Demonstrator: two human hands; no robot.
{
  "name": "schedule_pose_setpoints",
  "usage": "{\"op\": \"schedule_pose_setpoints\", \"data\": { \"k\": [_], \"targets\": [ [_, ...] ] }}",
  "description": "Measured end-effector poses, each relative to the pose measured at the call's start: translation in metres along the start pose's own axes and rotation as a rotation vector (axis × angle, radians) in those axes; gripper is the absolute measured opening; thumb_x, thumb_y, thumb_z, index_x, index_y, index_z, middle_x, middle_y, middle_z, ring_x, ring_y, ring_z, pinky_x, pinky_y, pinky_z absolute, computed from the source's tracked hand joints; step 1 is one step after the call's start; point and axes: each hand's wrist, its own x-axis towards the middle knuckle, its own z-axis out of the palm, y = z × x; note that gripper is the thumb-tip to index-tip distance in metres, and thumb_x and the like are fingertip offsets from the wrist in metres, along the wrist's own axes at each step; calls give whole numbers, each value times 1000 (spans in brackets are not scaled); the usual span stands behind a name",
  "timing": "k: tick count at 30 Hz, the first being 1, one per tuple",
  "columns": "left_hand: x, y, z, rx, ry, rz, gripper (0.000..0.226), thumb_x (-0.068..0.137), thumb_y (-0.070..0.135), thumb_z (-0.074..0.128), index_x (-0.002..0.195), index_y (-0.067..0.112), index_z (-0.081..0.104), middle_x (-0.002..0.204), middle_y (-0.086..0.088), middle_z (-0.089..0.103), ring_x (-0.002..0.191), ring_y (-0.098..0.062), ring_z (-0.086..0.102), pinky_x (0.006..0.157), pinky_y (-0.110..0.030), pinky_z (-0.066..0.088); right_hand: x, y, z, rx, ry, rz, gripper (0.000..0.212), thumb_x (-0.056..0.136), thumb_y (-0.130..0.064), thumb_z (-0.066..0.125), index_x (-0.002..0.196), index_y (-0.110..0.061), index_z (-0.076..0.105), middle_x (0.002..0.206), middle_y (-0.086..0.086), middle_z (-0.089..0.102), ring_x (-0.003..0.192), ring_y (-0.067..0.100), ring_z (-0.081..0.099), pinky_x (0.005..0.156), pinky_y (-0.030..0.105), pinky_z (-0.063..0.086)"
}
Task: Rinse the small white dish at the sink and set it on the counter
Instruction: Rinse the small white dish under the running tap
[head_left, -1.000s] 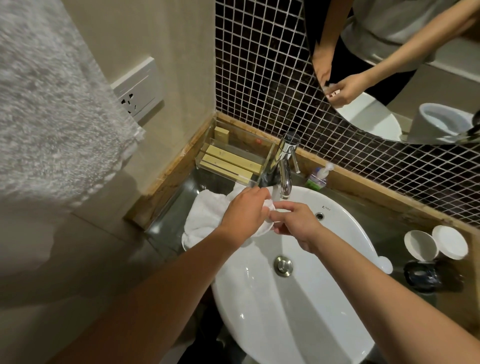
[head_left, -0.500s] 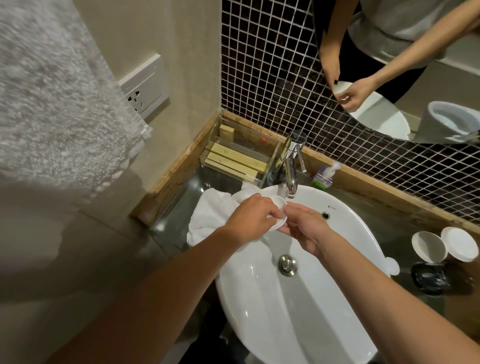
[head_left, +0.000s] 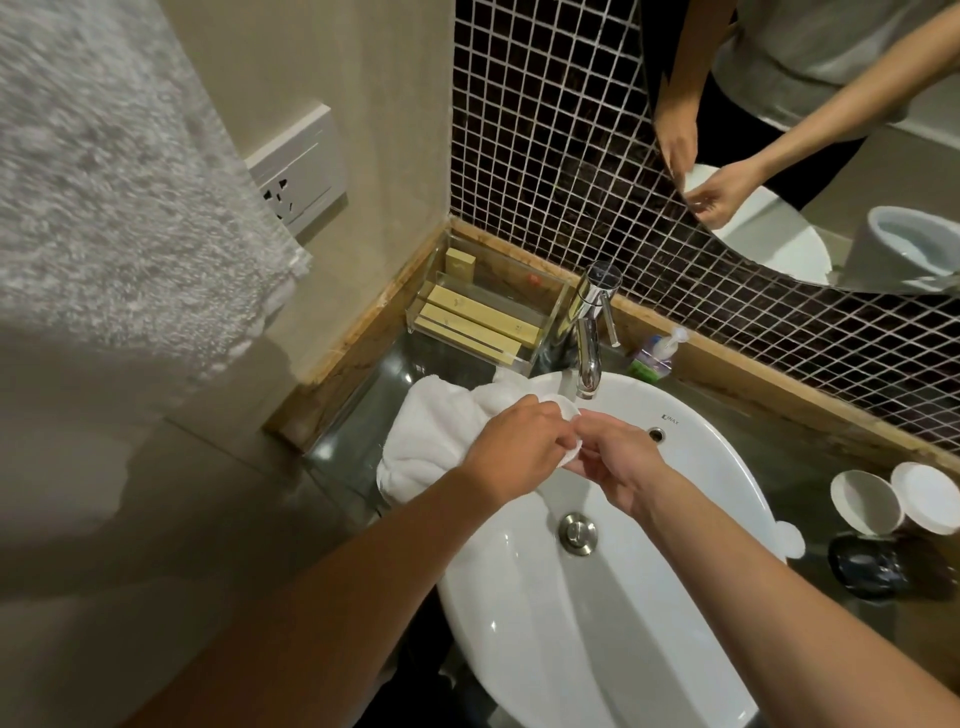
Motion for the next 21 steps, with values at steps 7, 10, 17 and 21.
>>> {"op": "schedule_pose_setpoints", "data": {
  "k": [7, 10, 17, 21],
  "targets": [
    [-2, -19, -1, 251, -52, -36, 27, 93, 12, 53, 119, 18, 61, 114, -4, 58, 105, -21, 46, 85, -33, 42, 0, -3, -4, -125, 45, -36, 24, 87, 1, 69, 110, -1, 73, 102, 22, 76, 78, 34, 75, 63, 36, 63],
    [3, -14, -4, 125, 85, -185, 26, 94, 14, 48, 116, 18, 60, 113, -3, 58, 105, -20, 47, 86, -36, 47, -2, -2, -5, -154, 46, -50, 22, 86, 0, 71, 107, -2, 75, 103, 21, 76, 82, 37, 75, 65, 37, 63],
    [12, -4, -5, 52, 119, -157, 25, 93, 18, 53, 111, 23, 70, 111, 0, 65, 105, -18, 50, 82, -31, 43, -8, -5, 3, -76, 23, -49, 20, 86, 3, 68, 104, 1, 75, 96, 22, 78, 88, 39, 76, 72, 40, 65],
    [10, 0, -4, 45, 66, -76, 27, 89, 17, 54, 103, 27, 75, 99, 2, 68, 94, -20, 52, 74, -33, 42, -5, -5, -1, -69, 54, -39, 18, 86, 4, 67, 103, 6, 74, 96, 26, 77, 77, 35, 75, 66, 38, 65]
  ]
}}
